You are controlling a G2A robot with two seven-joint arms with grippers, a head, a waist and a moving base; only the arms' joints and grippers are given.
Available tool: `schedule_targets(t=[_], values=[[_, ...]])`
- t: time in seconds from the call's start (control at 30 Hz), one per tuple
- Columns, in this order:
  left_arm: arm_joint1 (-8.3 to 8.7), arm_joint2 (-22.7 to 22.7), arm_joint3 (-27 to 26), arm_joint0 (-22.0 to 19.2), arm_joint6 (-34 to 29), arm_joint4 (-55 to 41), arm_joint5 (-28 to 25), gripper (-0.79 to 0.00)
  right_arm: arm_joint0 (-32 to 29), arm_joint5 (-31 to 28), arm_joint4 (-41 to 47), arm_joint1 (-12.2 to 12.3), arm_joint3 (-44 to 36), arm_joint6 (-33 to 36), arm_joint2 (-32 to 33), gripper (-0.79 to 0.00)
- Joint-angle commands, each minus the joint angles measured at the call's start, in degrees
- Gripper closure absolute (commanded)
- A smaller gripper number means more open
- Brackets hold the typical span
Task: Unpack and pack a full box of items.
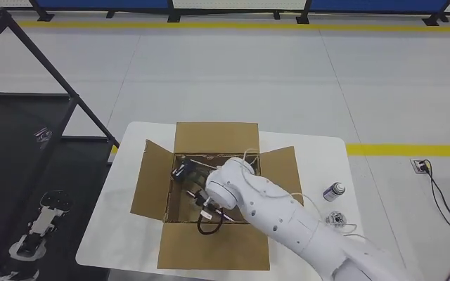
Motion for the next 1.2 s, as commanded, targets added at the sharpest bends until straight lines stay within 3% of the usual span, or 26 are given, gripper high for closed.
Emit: schedule_targets(t=[0.0,0.3,0.43,0.5,0.67,0.9,1.17], values=[[0.05,-0.10,0.15,-0.23,-0.37,-0.31,0.19,-0.785,0.55,-0.81,0.87,-1.60,4.43,-0.15,-1.50,-0.785],[0.33,1.03,0.69,-2.05,-2.55,-0.68,1.12,-0.785,1.11,-0.72,1.96,-7.81,19.01,-3.36,-5.18,-0.770],[0.44,1.02,1.66,-2.63,-3.08,-0.85,1.19,-0.785,1.08,-1.43,2.33,-10.14,24.22,-5.28,-5.86,-0.622],[0.51,0.85,2.19,-2.91,-3.39,-1.06,1.28,-0.785,1.07,-1.71,2.30,-11.17,26.18,-6.31,-6.09,-0.391],[0.64,0.73,2.86,-3.42,-3.95,-1.39,1.41,-0.785,1.03,-0.41,0.55,-13.40,29.72,-8.95,-6.89,-0.283],[0.79,0.69,3.62,-3.99,-4.57,-1.54,1.39,-0.785,1.25,-0.80,-0.17,-15.84,34.18,-9.77,-6.96,-0.252],[0.91,0.71,4.54,-4.46,-4.69,-1.86,1.38,-0.785,1.47,-2.64,-0.25,-17.97,38.64,-9.39,-6.59,-0.268]])
